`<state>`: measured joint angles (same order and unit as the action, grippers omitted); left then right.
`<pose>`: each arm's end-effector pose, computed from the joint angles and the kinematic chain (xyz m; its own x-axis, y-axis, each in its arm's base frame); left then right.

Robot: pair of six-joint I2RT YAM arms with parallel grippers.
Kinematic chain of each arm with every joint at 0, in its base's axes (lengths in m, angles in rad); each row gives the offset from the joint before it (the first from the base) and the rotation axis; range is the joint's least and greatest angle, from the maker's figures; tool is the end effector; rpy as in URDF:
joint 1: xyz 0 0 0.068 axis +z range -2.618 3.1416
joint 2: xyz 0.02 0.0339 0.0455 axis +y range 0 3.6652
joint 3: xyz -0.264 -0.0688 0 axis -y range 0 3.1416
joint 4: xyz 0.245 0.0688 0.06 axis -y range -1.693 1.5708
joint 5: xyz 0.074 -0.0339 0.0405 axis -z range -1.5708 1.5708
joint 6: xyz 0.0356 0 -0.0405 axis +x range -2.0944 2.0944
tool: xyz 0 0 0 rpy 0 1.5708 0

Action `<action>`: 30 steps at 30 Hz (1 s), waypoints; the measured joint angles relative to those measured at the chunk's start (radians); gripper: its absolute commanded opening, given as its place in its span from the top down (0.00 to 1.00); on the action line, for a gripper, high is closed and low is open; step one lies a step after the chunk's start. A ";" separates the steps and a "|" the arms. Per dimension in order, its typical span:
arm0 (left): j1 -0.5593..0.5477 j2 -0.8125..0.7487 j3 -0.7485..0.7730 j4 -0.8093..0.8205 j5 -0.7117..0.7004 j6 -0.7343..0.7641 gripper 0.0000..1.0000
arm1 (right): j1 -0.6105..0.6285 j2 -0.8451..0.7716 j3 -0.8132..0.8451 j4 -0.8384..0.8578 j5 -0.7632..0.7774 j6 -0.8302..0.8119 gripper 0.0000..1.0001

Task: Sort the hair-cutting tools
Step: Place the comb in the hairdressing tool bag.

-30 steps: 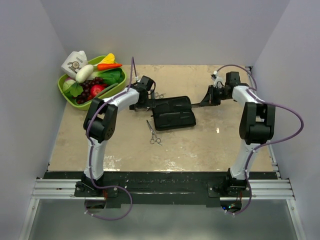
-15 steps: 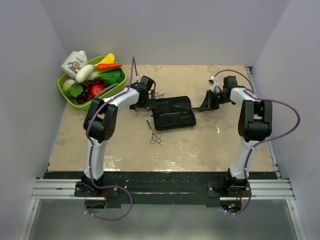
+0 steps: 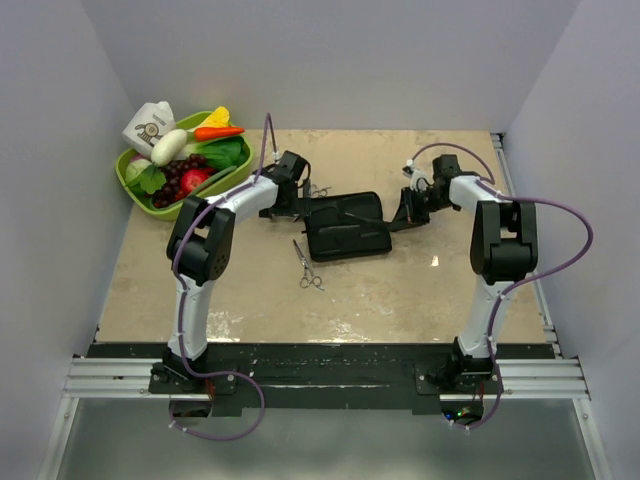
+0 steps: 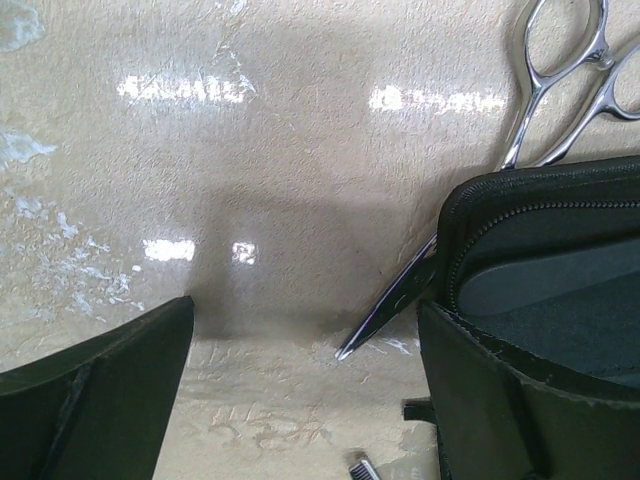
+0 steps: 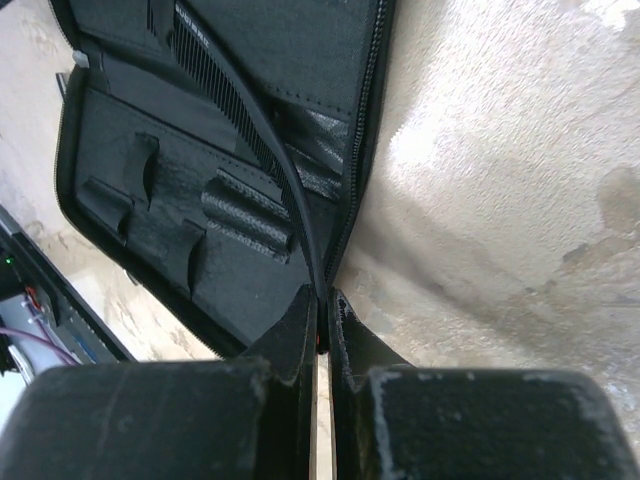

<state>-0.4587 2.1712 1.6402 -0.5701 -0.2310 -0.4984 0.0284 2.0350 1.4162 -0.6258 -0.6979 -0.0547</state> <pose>0.4160 -0.1964 0.1621 -0.8639 -0.0924 -0.4951 -0.0852 0.9957 -0.0370 0.4042 0.0344 0.1604 -0.9330 -0.0684 -0.3532 -0.2790 0.7574 0.5903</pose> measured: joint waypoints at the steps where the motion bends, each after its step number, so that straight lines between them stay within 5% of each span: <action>1: 0.000 0.000 0.000 0.003 0.003 0.008 0.02 | 0.002 0.000 0.003 -0.005 0.002 -0.002 1.00; 16: 0.005 0.000 -0.002 0.024 0.031 0.073 0.03 | 0.036 0.140 0.321 -0.138 0.097 -0.077 1.00; 30: 0.004 -0.001 -0.010 0.039 0.032 0.077 0.03 | 0.087 0.232 0.373 -0.154 0.026 -0.123 1.00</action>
<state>-0.4545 2.1704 1.6299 -0.5312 -0.1993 -0.4217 0.1150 2.2665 1.7893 -0.7799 -0.6720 -0.1776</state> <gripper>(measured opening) 0.966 0.025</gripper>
